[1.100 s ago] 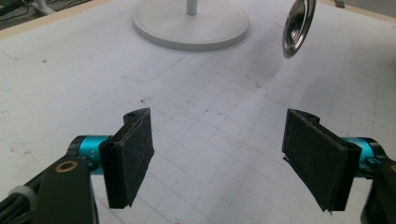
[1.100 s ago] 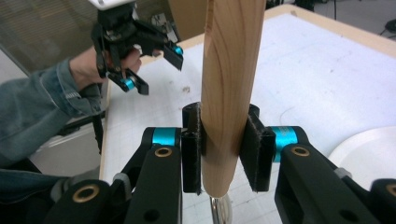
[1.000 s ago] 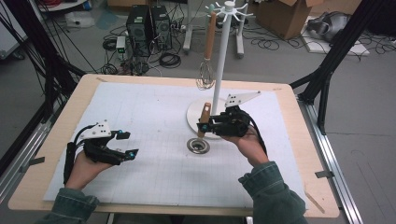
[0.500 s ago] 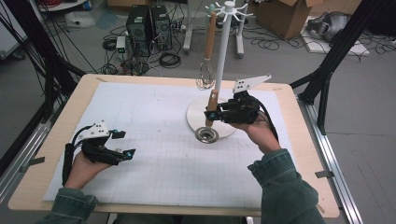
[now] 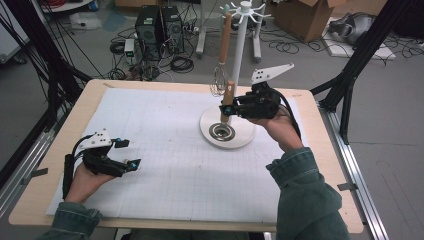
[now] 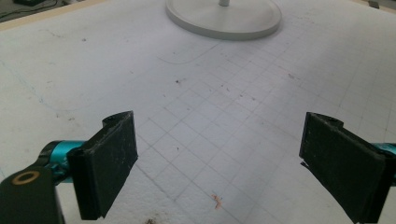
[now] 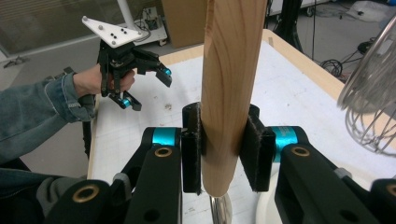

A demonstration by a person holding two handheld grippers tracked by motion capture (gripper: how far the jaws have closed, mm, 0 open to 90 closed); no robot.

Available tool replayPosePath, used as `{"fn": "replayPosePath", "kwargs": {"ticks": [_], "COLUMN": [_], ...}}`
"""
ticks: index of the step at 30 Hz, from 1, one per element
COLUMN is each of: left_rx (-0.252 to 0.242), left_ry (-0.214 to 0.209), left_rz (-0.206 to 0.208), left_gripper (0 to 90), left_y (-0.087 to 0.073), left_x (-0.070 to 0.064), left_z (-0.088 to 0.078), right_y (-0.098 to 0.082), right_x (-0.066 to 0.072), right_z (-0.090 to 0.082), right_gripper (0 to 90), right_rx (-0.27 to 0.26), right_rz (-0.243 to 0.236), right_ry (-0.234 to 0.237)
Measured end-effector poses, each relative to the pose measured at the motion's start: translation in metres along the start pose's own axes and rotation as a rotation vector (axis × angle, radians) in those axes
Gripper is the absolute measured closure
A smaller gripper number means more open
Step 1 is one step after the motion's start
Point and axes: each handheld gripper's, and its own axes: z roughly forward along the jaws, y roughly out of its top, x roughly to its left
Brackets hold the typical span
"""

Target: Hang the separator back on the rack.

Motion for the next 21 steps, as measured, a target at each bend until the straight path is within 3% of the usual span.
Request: {"fn": "replayPosePath", "kwargs": {"ticks": [8,21], "left_rx": [0.001,0.002], "left_ry": [0.003,0.026], "left_rz": [-0.013,-0.024], "left_gripper": [6.5,2.2], "left_y": [-0.001,-0.003], "left_x": [0.0,0.003], "left_z": [-0.001,-0.004], "right_y": [0.016,0.03], "right_x": [-0.001,-0.009], "right_z": [-0.009,-0.027], "right_gripper": [72.1,72.1], "right_rx": [-0.012,-0.024], "right_rz": [-0.022,-0.014], "right_ry": [-0.003,-0.028]}}
